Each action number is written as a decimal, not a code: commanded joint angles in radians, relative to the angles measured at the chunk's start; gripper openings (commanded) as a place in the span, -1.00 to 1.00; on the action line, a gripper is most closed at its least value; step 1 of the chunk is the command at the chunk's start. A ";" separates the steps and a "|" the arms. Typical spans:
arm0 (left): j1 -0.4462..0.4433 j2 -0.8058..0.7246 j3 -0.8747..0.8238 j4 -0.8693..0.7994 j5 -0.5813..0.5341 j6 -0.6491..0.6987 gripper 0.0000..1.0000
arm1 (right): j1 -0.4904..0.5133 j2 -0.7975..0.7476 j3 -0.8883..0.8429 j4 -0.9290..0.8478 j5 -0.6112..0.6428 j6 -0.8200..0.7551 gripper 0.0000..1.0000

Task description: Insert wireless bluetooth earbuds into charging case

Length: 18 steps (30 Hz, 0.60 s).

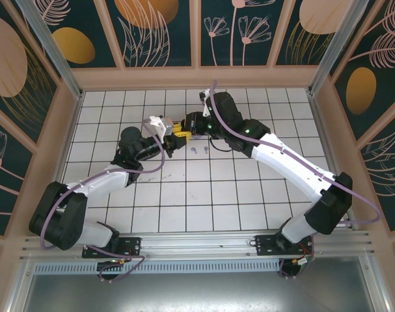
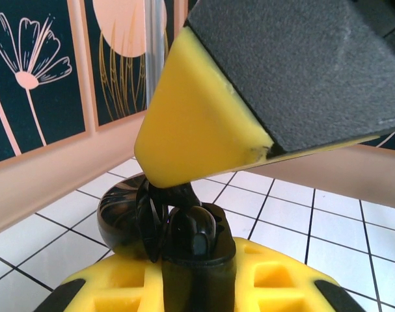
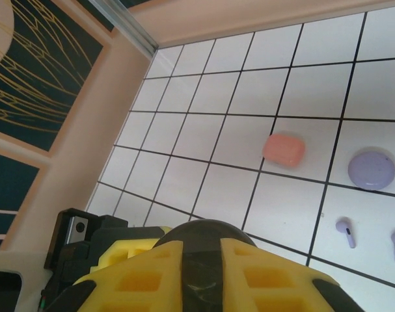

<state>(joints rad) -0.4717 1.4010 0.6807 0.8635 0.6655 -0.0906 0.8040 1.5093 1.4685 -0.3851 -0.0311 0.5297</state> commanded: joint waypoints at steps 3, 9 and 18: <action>-0.012 -0.001 0.003 0.103 0.036 0.014 -1.00 | -0.002 0.009 -0.039 0.001 -0.012 0.010 -0.69; -0.012 0.001 0.002 0.115 0.028 0.009 -1.00 | -0.012 -0.043 -0.062 0.046 -0.013 0.053 -0.74; -0.012 0.001 0.005 0.130 0.029 0.000 -1.00 | -0.053 -0.153 -0.155 0.183 -0.050 0.154 -0.79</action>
<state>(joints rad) -0.4808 1.4075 0.6731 0.9131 0.6765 -0.0910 0.7689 1.4036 1.3434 -0.2707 -0.0620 0.6312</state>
